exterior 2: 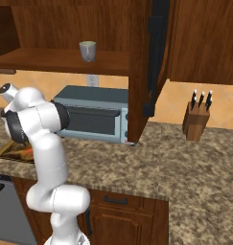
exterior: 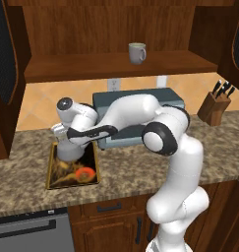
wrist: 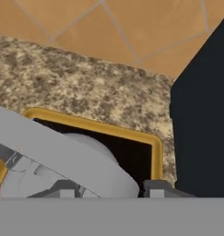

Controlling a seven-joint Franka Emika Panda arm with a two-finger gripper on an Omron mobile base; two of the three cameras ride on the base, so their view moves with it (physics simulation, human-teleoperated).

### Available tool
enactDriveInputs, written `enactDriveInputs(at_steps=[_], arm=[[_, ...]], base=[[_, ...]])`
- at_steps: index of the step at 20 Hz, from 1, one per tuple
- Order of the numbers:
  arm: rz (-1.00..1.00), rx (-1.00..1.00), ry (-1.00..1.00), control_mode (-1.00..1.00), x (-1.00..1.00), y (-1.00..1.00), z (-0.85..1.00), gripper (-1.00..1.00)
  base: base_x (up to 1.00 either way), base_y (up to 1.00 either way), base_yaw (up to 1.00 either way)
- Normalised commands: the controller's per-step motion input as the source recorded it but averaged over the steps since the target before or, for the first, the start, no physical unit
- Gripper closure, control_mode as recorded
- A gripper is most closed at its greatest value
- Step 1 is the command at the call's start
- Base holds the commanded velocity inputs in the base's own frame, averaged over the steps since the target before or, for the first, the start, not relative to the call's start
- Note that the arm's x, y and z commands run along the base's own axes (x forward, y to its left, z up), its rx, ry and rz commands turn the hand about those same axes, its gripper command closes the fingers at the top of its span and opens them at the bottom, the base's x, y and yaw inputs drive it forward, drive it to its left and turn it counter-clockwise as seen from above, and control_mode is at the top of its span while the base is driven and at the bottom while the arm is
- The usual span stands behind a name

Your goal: Pick the kettle from the counter and place it on the tray. Then pick the mug from the cabinet and place it on the tray. Then close the cabinet doors.

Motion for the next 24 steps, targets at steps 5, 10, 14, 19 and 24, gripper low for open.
enactDriveInputs(at_steps=[5,10,14,19,24], arm=[[0.00,0.00,0.00,-1.00,-0.14,0.00,-0.03,-1.00],[0.00,0.00,-0.03,-1.00,-0.30,0.00,0.15,-1.00],[0.00,0.00,-0.11,-1.00,-0.47,-0.05,0.51,-1.00],[0.00,0.00,-0.12,-1.00,-0.21,-0.21,0.42,-1.00],[0.00,0.00,-0.13,-1.00,-0.28,-0.54,0.45,-1.00]], base=[[0.00,0.00,0.00],[0.00,0.00,0.00],[0.00,0.00,0.00],[0.00,0.00,0.00],[0.00,0.00,0.00]])
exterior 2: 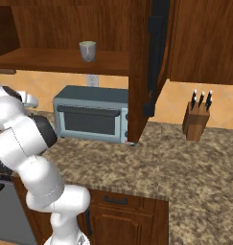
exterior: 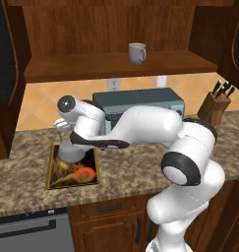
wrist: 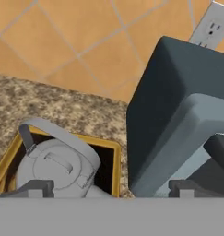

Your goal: Pick the kettle from the counter and place it on the tray. Then pick the mug from the cabinet and place it on the tray. Then close the cabinet doors.

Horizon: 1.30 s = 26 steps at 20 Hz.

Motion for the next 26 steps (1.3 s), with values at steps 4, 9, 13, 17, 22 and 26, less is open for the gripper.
enactDriveInputs(at_steps=[4,9,13,17,22,26], arm=[[0.00,0.00,-0.11,-1.00,-0.30,-0.68,0.48,-1.00],[0.00,0.00,-0.07,-1.00,-0.14,-0.81,0.49,-1.00],[0.00,0.00,-0.05,-1.00,0.00,-0.82,0.43,-1.00],[0.00,0.00,-0.09,-1.00,0.00,-0.88,0.40,-1.00],[0.00,0.05,-0.16,-1.00,-0.14,-0.78,0.35,-1.00],[0.00,0.14,-0.19,-1.00,-0.19,-0.70,0.53,-1.00]], base=[[0.00,0.00,0.00],[0.00,0.00,0.00],[0.00,0.00,0.00],[0.00,0.00,0.00],[0.00,0.00,0.00],[0.00,0.00,0.00]])
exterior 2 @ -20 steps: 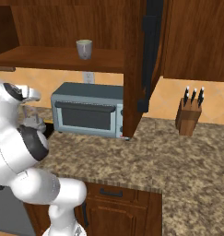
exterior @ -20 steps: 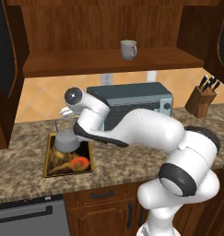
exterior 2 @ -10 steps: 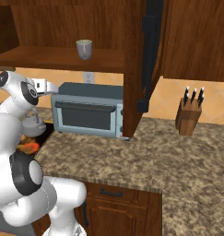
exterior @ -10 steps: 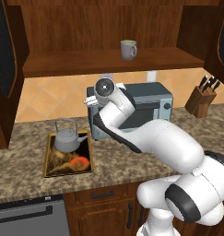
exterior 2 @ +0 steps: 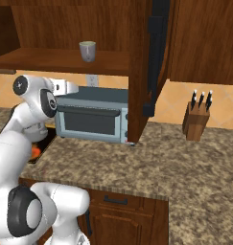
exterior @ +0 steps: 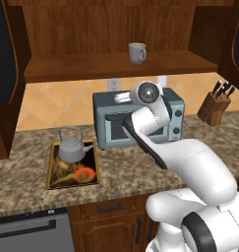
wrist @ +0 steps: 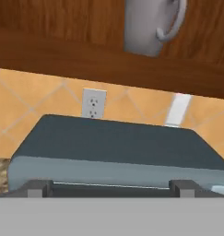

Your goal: Pick the kettle from the counter and place it on the tray. Then pick the mug from the cabinet and place it on the tray. Then close the cabinet doors.

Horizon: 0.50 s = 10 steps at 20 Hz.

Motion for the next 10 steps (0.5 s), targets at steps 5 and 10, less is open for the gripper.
enactDriveInputs(at_steps=[5,10], arm=[[0.03,0.16,-0.12,-1.00,-0.01,-0.69,0.63,-1.00],[0.06,0.13,-0.01,-1.00,0.04,-0.29,0.41,-1.00]], base=[[0.00,0.00,0.00],[0.00,0.00,0.00]])
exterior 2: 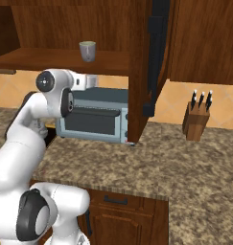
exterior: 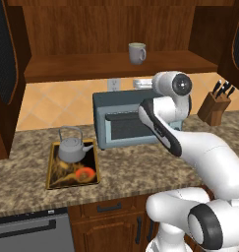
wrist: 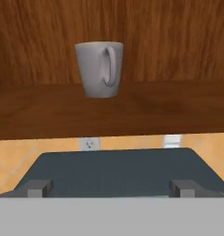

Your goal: Pick the kettle from the counter and place it on the tray. Then pick the mug from the cabinet and place it on the tray. Then close the cabinet doors.

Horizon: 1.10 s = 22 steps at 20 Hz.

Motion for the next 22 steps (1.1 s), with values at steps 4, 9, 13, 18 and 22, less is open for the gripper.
enactDriveInputs(at_steps=[4,9,13,18,22], arm=[[0.02,0.00,0.00,-1.00,0.06,0.00,-0.01,-1.00],[0.00,0.02,0.00,-1.00,0.15,-0.04,0.00,-1.00],[0.00,0.03,-0.01,-1.00,0.08,-0.02,0.13,-1.00],[0.00,0.01,0.00,-1.00,0.14,0.00,0.21,-1.00],[0.00,0.00,-0.01,-1.00,0.18,0.00,0.20,-1.00]], base=[[0.00,0.00,0.00],[0.00,0.00,0.00],[0.00,0.00,0.00],[0.00,0.00,0.00],[0.00,0.00,0.00]])
